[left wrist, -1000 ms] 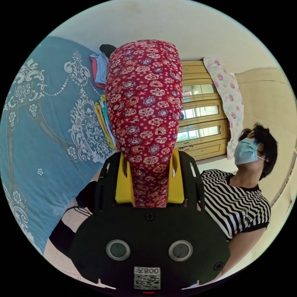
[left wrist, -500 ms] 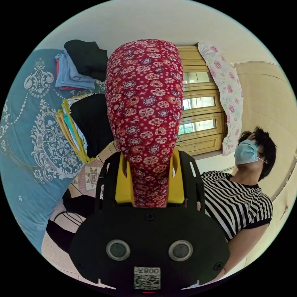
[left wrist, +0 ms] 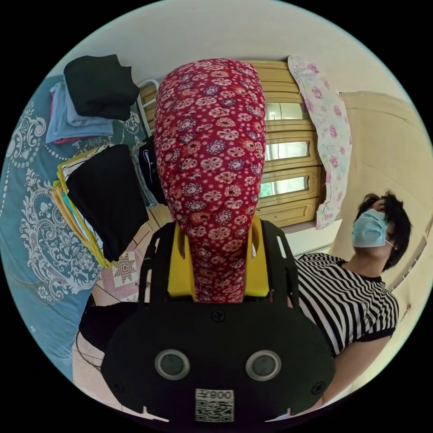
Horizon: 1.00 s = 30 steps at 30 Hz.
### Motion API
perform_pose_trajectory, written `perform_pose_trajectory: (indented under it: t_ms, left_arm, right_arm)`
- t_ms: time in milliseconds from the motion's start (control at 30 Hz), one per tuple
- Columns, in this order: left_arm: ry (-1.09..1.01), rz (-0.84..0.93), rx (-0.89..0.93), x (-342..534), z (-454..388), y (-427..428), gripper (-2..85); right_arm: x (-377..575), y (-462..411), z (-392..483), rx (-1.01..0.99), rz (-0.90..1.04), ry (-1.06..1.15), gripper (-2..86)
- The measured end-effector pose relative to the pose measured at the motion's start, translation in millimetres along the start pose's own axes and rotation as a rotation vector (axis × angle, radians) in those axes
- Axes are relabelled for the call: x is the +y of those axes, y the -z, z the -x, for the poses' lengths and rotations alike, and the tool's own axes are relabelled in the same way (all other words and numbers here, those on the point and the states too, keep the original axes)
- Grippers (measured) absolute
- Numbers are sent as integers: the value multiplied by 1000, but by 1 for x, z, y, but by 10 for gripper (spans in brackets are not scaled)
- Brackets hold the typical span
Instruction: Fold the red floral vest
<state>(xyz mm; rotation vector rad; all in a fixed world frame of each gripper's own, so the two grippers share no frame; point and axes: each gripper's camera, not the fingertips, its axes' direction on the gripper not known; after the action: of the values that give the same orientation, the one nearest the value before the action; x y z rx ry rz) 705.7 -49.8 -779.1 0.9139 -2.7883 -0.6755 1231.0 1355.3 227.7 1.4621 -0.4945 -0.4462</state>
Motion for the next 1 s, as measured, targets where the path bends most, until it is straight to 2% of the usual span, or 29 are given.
perform_pose_trajectory:
  t_ms: [300,467,633,767,1000]
  left_arm:
    - [-69,-5,30,-131,66,-20,185]
    - [-106,-82,14,-241,111,-58,188]
    - [-127,-180,-77,-349,170,-102,184]
    - [-47,-249,-42,-439,253,-137,180]
    - [22,-283,19,-543,358,-177,181]
  right_arm:
    - [-139,67,62,120,-9,83,89]
    - [-277,125,77,193,60,189,81]
    - [-424,161,55,216,180,240,76]
    - [-532,174,17,252,247,163,75]
    - [-651,195,5,327,291,151,77]
